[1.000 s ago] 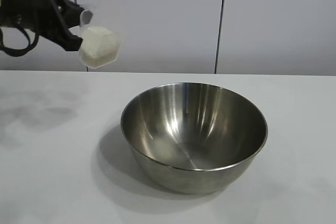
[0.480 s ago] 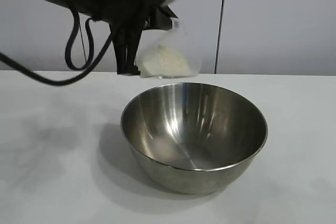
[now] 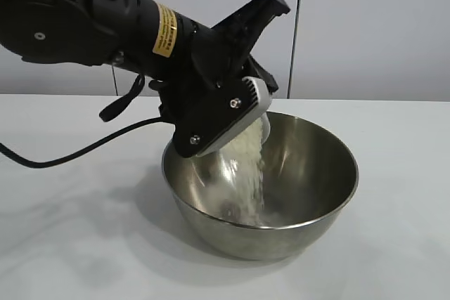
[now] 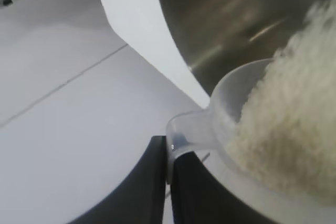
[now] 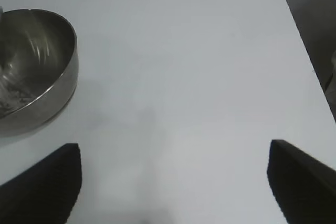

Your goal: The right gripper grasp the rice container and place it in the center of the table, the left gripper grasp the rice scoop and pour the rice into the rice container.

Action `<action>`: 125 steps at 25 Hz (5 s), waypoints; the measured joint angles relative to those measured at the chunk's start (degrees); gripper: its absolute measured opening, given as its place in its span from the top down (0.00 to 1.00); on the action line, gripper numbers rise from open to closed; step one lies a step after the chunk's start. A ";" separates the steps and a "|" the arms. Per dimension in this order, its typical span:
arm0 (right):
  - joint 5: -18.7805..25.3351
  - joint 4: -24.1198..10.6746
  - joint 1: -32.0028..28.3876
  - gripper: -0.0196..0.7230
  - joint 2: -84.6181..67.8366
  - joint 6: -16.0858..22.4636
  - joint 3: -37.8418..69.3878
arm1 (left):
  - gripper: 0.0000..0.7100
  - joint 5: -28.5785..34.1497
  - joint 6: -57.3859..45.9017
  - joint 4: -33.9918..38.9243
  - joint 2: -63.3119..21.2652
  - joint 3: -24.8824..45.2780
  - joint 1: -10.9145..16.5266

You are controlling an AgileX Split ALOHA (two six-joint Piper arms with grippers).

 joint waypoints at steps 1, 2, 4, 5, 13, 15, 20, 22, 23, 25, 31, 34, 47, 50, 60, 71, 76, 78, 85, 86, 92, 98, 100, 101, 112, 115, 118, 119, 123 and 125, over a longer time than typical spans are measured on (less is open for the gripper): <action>0.00 0.00 0.00 0.08 0.00 0.00 0.00 | 0.99 -0.25 0.12 0.98 0.00 0.00 -0.22; 0.00 0.00 0.00 0.08 0.00 0.00 0.00 | 0.99 -0.39 0.14 1.93 0.00 0.00 -0.49; 0.00 0.00 0.00 0.08 0.00 0.00 0.00 | 0.99 -0.98 0.14 3.87 0.00 0.00 -0.83; 0.00 0.00 0.00 0.08 0.00 0.00 0.00 | 0.99 -1.13 0.14 5.02 -0.10 0.00 -1.07; 0.00 0.00 0.00 0.08 0.00 0.00 0.00 | 0.99 -1.07 0.18 9.28 -0.61 -0.46 -2.41; 0.00 0.00 0.00 0.08 0.00 0.00 0.00 | 0.99 -1.07 0.18 9.63 -0.68 -0.83 -2.49; 0.06 0.00 0.00 0.08 0.00 0.00 0.00 | 0.99 -1.07 0.18 11.34 -0.68 -1.16 -2.49; 0.06 0.00 0.00 0.08 0.00 0.00 0.00 | 0.99 -1.07 0.18 11.47 -0.68 -1.16 -2.49; 0.06 0.00 0.00 0.08 0.00 0.00 0.00 | 0.99 -1.07 0.07 11.59 -0.68 -1.20 -2.49; 0.06 0.00 0.00 0.08 0.00 0.00 0.00 | 0.99 -1.07 -0.45 11.61 -0.68 -1.20 -2.49; 0.06 0.00 0.00 0.08 0.00 0.00 0.00 | 0.99 -2.99 -7.76 8.34 -0.68 -1.27 -2.49; 0.06 0.00 0.00 0.08 0.00 0.00 0.00 | 0.99 -8.81 -17.89 3.46 -0.68 -0.62 -2.49; 0.00 0.00 0.00 0.08 0.00 0.00 0.00 | 0.99 -34.68 -75.31 -44.71 -1.11 8.73 -2.56; 0.00 0.00 0.00 0.08 0.00 0.00 0.00 | 0.99 -35.84 -77.09 -54.59 -3.32 11.44 -2.56; 0.00 0.00 0.00 0.08 0.00 0.00 0.00 | 0.99 -40.13 -83.55 -64.49 -11.19 28.69 6.03; 0.00 0.00 0.00 0.08 0.00 0.00 0.00 | 0.99 -40.27 -92.03 -54.03 2.29 37.85 18.45; 0.06 0.00 0.00 0.08 0.00 0.00 0.00 | 0.99 -40.27 -92.64 -53.63 9.04 36.78 18.91; 0.06 0.00 0.00 0.08 0.00 0.00 0.00 | 0.99 -40.31 -92.64 -53.63 10.79 36.49 18.91; 0.06 0.00 0.00 0.08 0.00 0.00 0.00 | 0.94 -40.56 -92.64 -53.88 12.06 35.97 19.41; 0.06 0.00 0.00 0.08 0.00 0.00 0.00 | 0.90 -40.61 -92.64 -53.88 12.06 35.97 19.75; 0.06 0.00 0.00 0.08 0.00 0.00 0.00 | 0.52 -40.74 -92.70 -54.00 12.06 35.97 22.19; 0.06 0.00 0.00 0.08 0.00 0.00 0.00 | 0.43 -41.32 -92.54 -53.92 12.06 37.34 22.27; 0.06 0.00 0.00 0.08 0.00 0.00 0.00 | 0.42 -41.32 -92.20 -53.92 12.06 39.09 22.27; 0.06 0.00 0.00 0.08 0.00 0.00 0.00 | 0.42 -41.32 -91.68 -53.92 12.06 40.02 22.27; -0.01 0.00 0.00 0.08 0.00 0.00 0.00 | 0.16 -40.10 -86.98 -53.81 -0.51 43.90 22.27; -0.01 0.00 0.00 0.08 0.00 0.00 0.00 | 0.15 -27.09 -85.54 -53.81 -8.27 41.12 22.27; -0.01 0.00 0.00 0.08 0.00 0.00 0.00 | 0.15 -5.66 -85.37 -53.04 -15.50 34.72 22.27; -0.01 0.00 0.00 0.08 0.00 0.00 0.00 | 0.15 2.04 -85.37 -52.44 -17.62 32.24 22.27; -0.01 0.00 0.00 0.08 0.00 0.00 0.00 | 0.15 29.16 -85.99 -51.75 -23.18 18.29 22.27; -0.01 0.00 0.00 0.08 0.00 0.00 0.00 | 0.15 39.39 -85.99 -51.75 -24.02 10.59 23.20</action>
